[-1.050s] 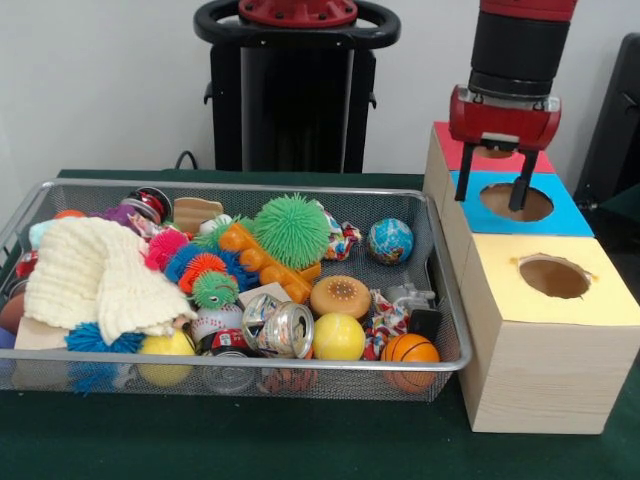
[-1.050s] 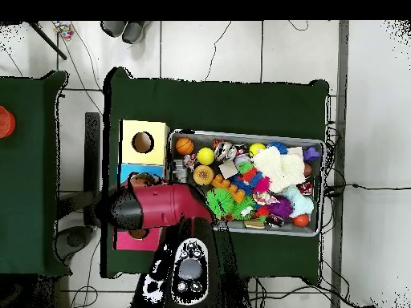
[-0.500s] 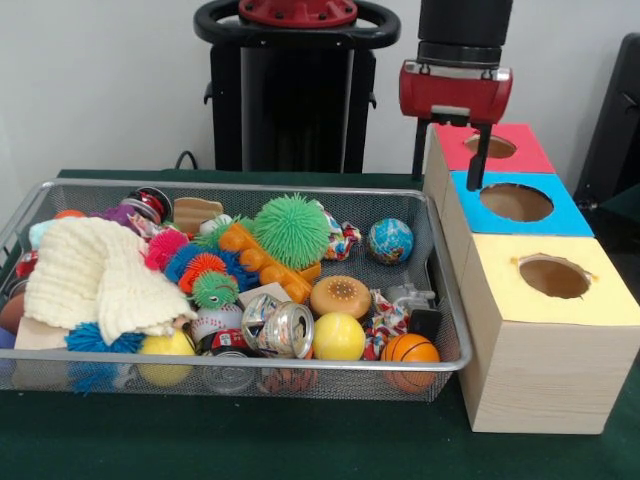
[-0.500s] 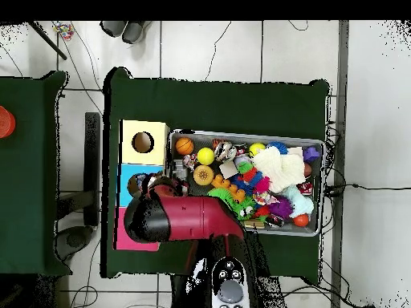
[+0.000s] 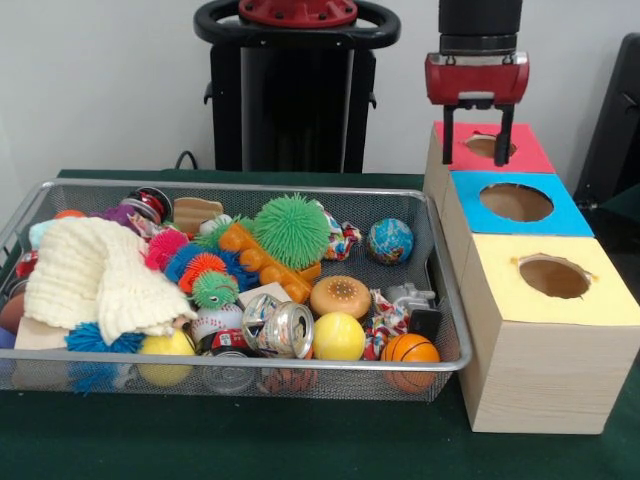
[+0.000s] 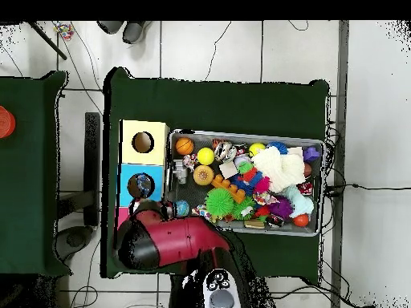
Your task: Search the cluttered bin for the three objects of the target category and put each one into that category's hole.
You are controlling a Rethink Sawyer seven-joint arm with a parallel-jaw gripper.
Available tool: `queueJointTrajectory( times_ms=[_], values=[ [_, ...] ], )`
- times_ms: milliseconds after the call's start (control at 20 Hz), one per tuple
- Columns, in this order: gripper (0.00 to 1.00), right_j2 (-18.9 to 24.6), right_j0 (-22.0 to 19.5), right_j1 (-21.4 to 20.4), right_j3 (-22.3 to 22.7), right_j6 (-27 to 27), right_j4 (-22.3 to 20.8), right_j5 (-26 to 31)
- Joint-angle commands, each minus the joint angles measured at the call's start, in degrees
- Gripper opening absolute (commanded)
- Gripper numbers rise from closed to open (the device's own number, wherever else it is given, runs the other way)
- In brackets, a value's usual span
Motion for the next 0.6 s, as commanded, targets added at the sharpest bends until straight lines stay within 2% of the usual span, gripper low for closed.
queueJointTrajectory(
  times_ms=[50,150,300,600],
  values=[
    [1.00,9.7,-4.0,-2.5,8.2,-1.2,-4.1,1.7],
    [1.00,11.1,-6.9,-4.0,9.0,-2.2,-4.3,2.8],
    [1.00,10.6,-10.4,-5.7,5.8,-5.5,-5.5,5.7],
    [1.00,11.6,-15.2,-2.8,-1.8,-7.8,-5.6,12.4]
  ],
)
